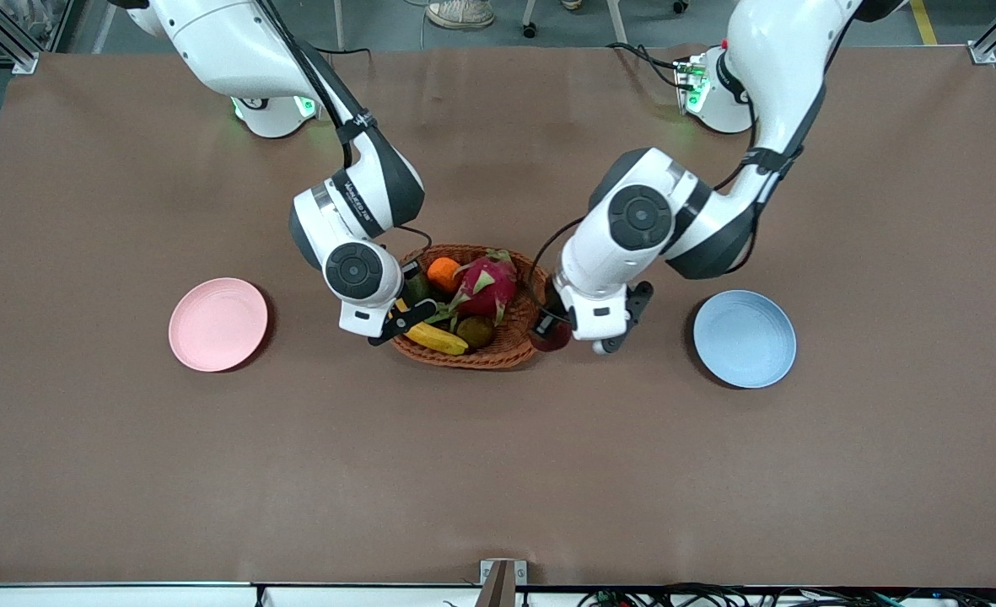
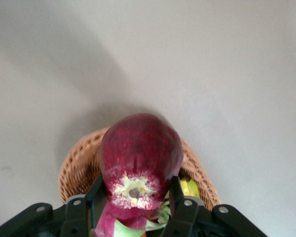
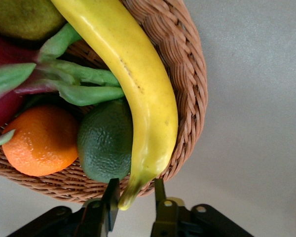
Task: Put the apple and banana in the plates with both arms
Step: 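Carry the red apple with the left gripper over the blue plate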
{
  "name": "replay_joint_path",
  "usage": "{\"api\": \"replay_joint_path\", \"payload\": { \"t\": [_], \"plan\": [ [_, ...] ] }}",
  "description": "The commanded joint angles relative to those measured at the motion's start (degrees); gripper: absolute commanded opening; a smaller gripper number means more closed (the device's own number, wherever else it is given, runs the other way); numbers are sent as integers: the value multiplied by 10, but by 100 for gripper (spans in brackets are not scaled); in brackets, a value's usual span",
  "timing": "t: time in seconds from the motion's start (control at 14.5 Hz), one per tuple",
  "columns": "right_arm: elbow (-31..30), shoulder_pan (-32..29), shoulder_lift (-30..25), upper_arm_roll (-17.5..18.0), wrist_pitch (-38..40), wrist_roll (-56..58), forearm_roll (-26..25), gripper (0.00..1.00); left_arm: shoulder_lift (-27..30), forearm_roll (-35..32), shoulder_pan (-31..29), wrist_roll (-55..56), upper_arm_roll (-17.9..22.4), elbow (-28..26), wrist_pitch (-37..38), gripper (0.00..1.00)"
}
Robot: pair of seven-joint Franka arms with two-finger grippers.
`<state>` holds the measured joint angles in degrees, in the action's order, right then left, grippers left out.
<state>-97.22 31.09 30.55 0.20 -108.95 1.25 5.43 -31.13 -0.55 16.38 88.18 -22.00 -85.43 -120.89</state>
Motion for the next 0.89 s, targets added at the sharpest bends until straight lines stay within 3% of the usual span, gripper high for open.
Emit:
{"api": "replay_joint_path", "payload": {
  "t": [0.0,0.21,0.41,0.83],
  "plan": [
    [3,4,1,-3,-1,1,4,26,34,-7,-41,-85,-1,-6,60,0],
    [4,3,1,-3,-1,7,4,13,46,-7,-94,-207,-1,-8,120,0],
    [6,3,1,-3,0,8,2,8,53,-8,-153,-299,-1,-33,154,0],
    [23,-7,-9,-6,17,22,5,4,48,-51,-251,-403,-2,-129,111,1]
  ]
}}
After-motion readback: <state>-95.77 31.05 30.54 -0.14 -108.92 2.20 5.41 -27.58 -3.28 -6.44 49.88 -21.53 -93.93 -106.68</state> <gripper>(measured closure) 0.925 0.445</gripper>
